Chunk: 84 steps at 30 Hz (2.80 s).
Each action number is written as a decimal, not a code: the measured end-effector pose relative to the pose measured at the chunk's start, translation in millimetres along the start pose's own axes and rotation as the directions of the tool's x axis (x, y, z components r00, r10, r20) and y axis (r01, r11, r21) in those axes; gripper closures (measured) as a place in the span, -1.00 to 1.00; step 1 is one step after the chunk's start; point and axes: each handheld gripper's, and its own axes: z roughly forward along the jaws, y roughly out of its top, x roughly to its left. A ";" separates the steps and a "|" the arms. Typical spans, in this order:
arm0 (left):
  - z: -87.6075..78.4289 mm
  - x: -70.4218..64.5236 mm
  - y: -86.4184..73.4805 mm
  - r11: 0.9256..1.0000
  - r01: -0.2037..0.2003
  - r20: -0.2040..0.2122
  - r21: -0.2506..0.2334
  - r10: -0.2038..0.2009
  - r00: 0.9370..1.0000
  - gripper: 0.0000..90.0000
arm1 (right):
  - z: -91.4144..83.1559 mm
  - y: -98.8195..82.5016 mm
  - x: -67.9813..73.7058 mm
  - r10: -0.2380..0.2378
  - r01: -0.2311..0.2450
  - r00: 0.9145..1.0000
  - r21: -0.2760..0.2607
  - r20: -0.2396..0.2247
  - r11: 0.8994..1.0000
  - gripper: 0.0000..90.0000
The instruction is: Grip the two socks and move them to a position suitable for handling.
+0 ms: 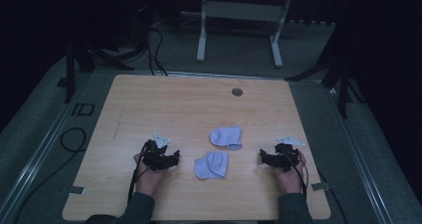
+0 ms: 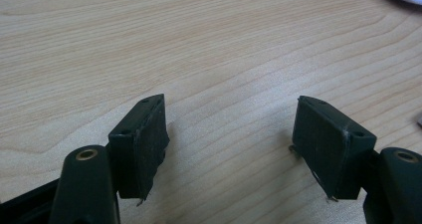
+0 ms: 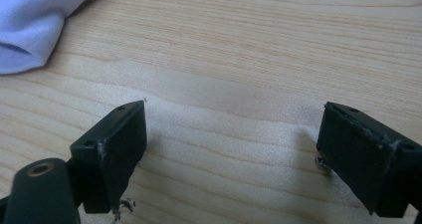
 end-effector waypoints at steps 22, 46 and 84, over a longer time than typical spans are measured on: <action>0.0 -0.6 0.6 1.000 0.001 0.000 0.004 -0.001 1.000 -0.33 | -6.5 0.6 3.5 -0.014 0.014 1.000 0.020 -0.013 1.000 -0.40; 0.4 -1.0 0.5 1.000 -0.004 0.006 0.001 0.004 1.000 -0.33 | -21.4 12.3 28.6 -0.214 0.222 0.972 0.081 -0.102 0.972 0.11; 0.7 -1.1 0.2 1.000 -0.002 0.007 -0.005 0.002 1.000 -0.34 | -36.9 65.1 119.8 -0.514 0.590 0.757 0.085 -0.402 0.803 0.28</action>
